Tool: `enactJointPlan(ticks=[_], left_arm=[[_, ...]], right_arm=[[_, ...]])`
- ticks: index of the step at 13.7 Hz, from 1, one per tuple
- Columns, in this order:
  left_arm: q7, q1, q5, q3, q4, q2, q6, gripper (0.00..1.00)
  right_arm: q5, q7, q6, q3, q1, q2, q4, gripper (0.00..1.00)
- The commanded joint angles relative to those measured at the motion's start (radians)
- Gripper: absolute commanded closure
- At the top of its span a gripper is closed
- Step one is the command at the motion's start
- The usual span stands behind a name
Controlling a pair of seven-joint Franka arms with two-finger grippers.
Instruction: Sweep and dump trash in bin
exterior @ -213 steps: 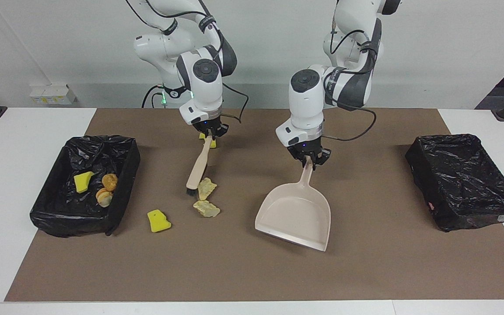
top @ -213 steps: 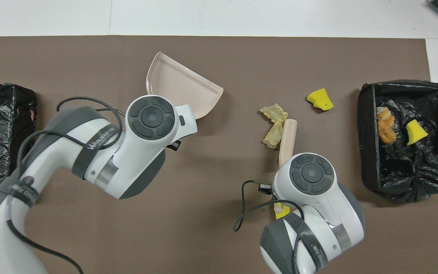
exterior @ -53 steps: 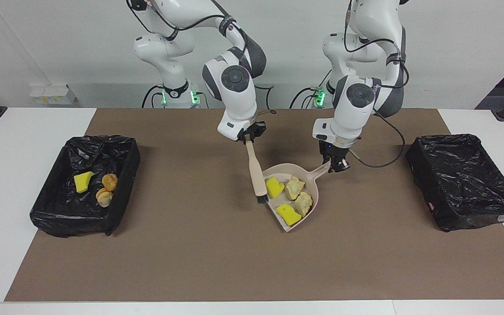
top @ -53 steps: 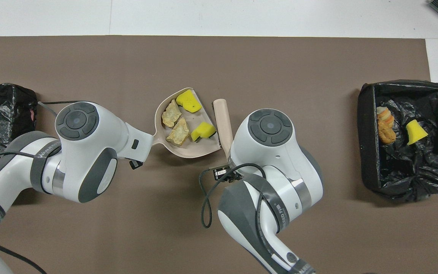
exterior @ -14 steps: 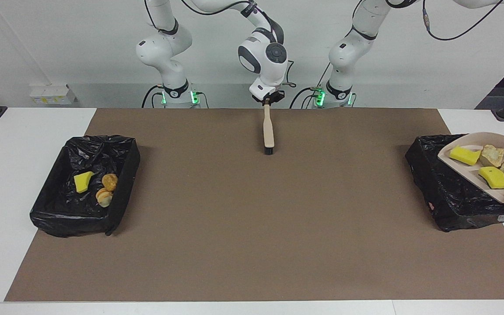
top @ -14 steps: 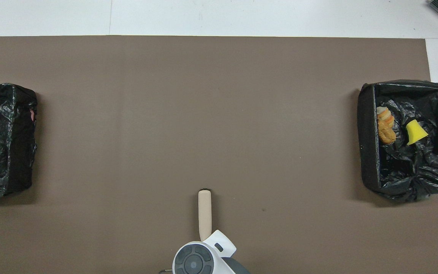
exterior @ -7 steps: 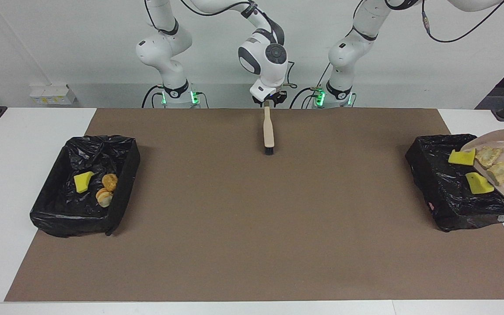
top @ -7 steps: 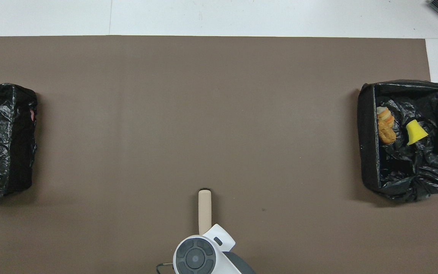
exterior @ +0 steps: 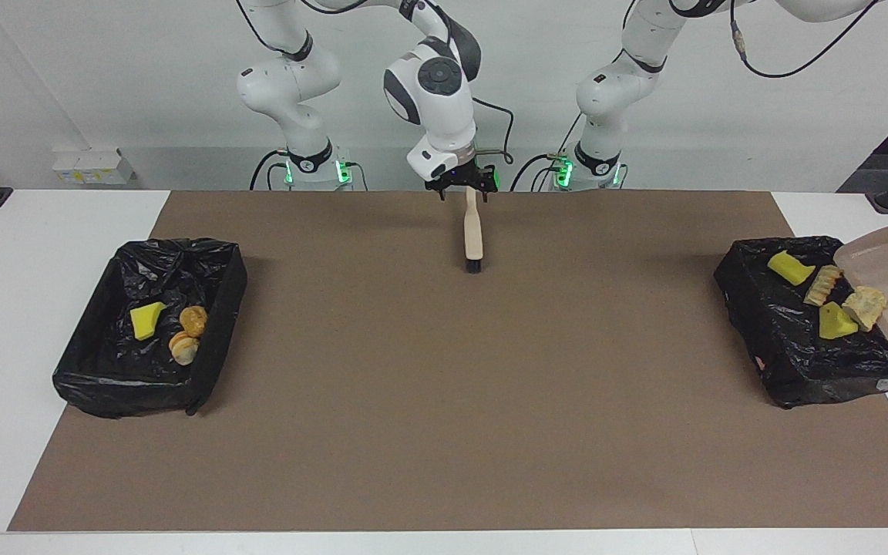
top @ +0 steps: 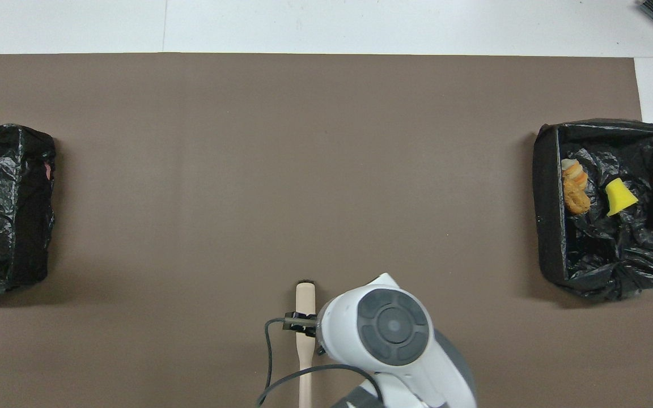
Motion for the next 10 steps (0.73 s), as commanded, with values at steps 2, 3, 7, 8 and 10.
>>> enactJointPlan(ticks=[2,3,7,8,10], left_arm=[[0.015,-0.079,0.077,0.008,0.008,-0.033,-0.064,1.0],[0.015,-0.098,0.082,0.008,0.008,-0.045,-0.09,1.0],[0.017,-0.151,0.07,0.003,0.008,-0.092,-0.179,1.0],[0.017,-0.161,0.068,0.003,0.008,-0.096,-0.191,1.0],[0.017,-0.156,0.067,0.006,0.01,-0.096,-0.185,1.0]], right_arm=[[-0.006,-0.036,-0.279,-0.004,-0.232,-0.033,0.198,0.0],[-0.013,-0.103,-0.361,-0.004,-0.298,-0.026,0.262,0.0],[-0.169,-0.314,-0.493,-0.006,-0.428,-0.022,0.401,0.0],[-0.212,-0.325,-0.5,-0.008,-0.438,-0.014,0.423,0.0],[-0.23,-0.331,-0.498,-0.006,-0.501,-0.006,0.448,0.0]])
